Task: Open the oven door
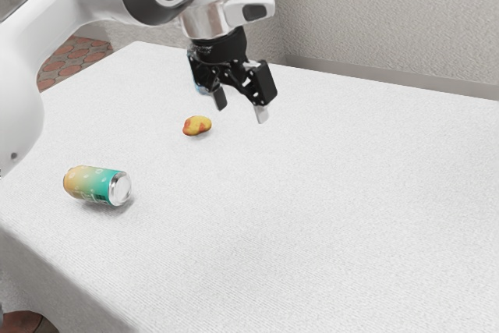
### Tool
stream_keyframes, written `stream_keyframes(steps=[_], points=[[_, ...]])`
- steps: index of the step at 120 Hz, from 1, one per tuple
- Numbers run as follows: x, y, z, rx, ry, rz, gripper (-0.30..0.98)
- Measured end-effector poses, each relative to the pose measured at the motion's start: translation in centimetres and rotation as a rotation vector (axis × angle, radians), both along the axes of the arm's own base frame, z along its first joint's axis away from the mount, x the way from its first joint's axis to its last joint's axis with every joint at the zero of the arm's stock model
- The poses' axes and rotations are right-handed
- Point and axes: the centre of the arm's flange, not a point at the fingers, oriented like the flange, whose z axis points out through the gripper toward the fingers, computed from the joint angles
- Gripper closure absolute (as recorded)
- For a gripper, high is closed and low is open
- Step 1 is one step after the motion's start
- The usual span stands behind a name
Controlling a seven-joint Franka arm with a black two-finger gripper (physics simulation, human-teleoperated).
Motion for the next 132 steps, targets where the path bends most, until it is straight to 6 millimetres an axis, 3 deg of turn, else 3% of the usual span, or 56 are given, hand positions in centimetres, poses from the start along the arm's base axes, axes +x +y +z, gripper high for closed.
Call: stream_keyframes(steps=[22,26,30,35,40,45,50,56,63,79,98,132], points=[[-0.3,0.4,-0.2,-0.021,0.031,-0.004,0.00],[-1.3,0.5,2.1,-0.028,-0.010,-0.018,0.00],[-4.0,0.0,7.6,-0.039,-0.129,-0.074,0.00],[-6.9,-4.1,12.7,-0.062,-0.273,-0.249,0.00],[-7.5,-11.3,13.8,-0.074,-0.359,-0.472,0.00],[-6.7,-17.9,12.7,-0.074,-0.429,-0.668,0.00],[-5.6,-23.2,11.3,-0.076,-0.505,-0.829,0.00],[-3.6,-27.7,8.9,-0.056,-0.595,-0.978,0.00],[-3.0,-31.4,8.1,-0.015,-0.715,-1.137,0.00],[-2.5,-33.5,8.8,0.141,-0.922,-1.358,0.00],[0.9,-34.8,3.9,0.313,-0.959,-1.561,0.00],[0.7,-37.8,0.9,0.521,-0.907,-1.890,0.00]])
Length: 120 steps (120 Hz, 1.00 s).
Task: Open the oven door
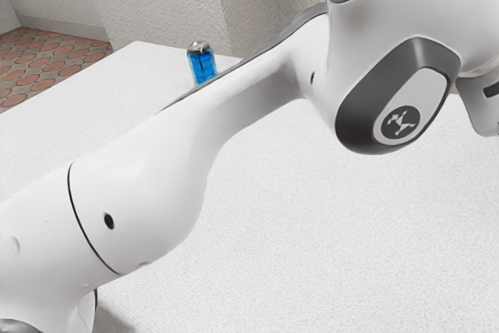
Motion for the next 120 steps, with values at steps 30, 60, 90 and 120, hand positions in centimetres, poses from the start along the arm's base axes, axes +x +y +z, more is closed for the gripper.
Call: stream_keyframes(steps=[30,60,90,120], points=[[0.1,-2.3,-3.0,0.134,-0.041,-0.140,0.00],[1.6,-2.1,-4.1,0.160,-0.127,-0.195,0.00],[3.1,-0.6,-3.7,0.144,-0.187,-0.186,0.00],[4.4,0.2,-5.2,0.146,-0.200,-0.182,0.00]])
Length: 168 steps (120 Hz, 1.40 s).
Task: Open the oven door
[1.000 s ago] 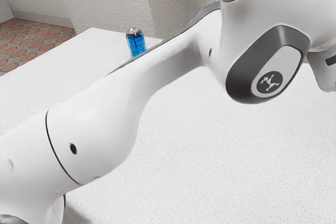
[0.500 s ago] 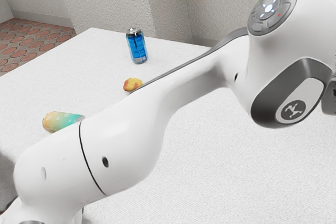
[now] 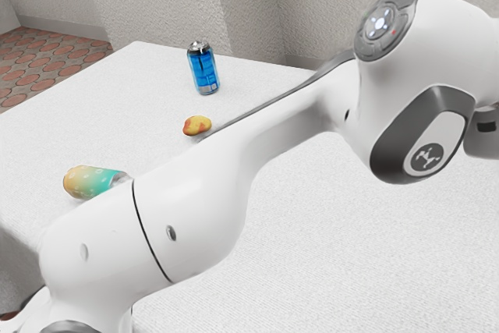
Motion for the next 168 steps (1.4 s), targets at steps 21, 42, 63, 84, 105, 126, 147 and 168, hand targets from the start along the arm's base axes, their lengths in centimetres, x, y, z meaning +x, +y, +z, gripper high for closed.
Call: stream_keyframes(steps=[21,42,63,84,105,126,147,168], points=[[0.4,-0.2,-1.0,0.010,0.006,-0.007,0.00],[0.5,-0.3,-1.5,0.020,0.014,-0.014,0.00],[0.8,0.2,-1.9,0.026,0.037,-0.013,0.00],[0.8,0.2,-2.1,0.033,0.056,-0.017,-0.01],[1.0,0.2,-2.6,0.030,0.071,-0.019,-0.03],[1.4,0.6,-2.8,0.023,0.062,-0.014,-0.02],[1.6,0.5,-3.5,0.016,0.068,-0.011,-0.09],[1.1,0.7,-2.7,0.015,0.106,-0.014,0.12]])
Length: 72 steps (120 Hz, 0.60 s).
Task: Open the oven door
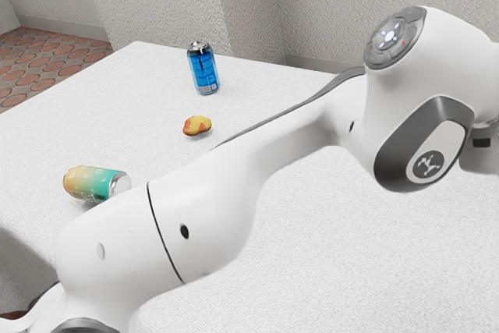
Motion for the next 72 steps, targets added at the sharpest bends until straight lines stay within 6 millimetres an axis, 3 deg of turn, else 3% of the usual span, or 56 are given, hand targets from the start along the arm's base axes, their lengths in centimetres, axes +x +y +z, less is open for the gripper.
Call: stream_keyframes(steps=[9,18,23,27,30,36,38,39,40,43,46,48,50,52,54,57,58,60,62,66,70,72], points=[[-0.6,0.4,0.9,0.012,0.016,0.000,0.17],[-1.7,0.5,-0.3,0.073,0.058,-0.002,0.05],[-3.5,0.6,-1.6,0.142,0.078,-0.003,-0.21],[-5.5,0.9,-2.8,0.186,0.094,-0.002,-0.24],[-7.1,1.1,-3.8,0.215,0.103,-0.004,-0.19],[-13.9,2.8,-6.0,0.345,0.081,-0.019,-0.05],[-16.6,4.1,-6.3,0.388,0.062,-0.016,0.10],[-18.4,5.1,-6.0,0.402,0.052,-0.008,0.32],[-20.1,6.1,-5.7,0.409,0.041,0.003,0.45],[-25.1,9.1,-4.0,0.422,-0.007,0.043,0.37],[-31.8,9.4,-0.8,0.416,-0.091,0.032,0.31],[-36.4,9.8,2.9,0.385,-0.169,0.028,0.27],[-39.7,10.8,7.7,0.325,-0.241,0.040,0.24],[-41.6,12.3,13.6,0.247,-0.298,0.073,0.21],[-41.5,14.2,20.0,0.173,-0.327,0.134,0.19],[-37.0,17.9,29.7,0.068,-0.323,0.279,0.16],[-35.2,19.2,31.9,0.039,-0.312,0.323,0.15],[-31.1,22.2,34.4,-0.004,-0.269,0.412,0.14],[-26.9,25.1,34.9,-0.032,-0.212,0.495,0.12],[-18.6,29.9,31.7,-0.047,-0.065,0.639,0.10],[-13.1,34.5,27.5,-0.052,0.075,0.766,0.08],[-10.8,35.7,24.9,-0.048,0.151,0.810,0.07]])
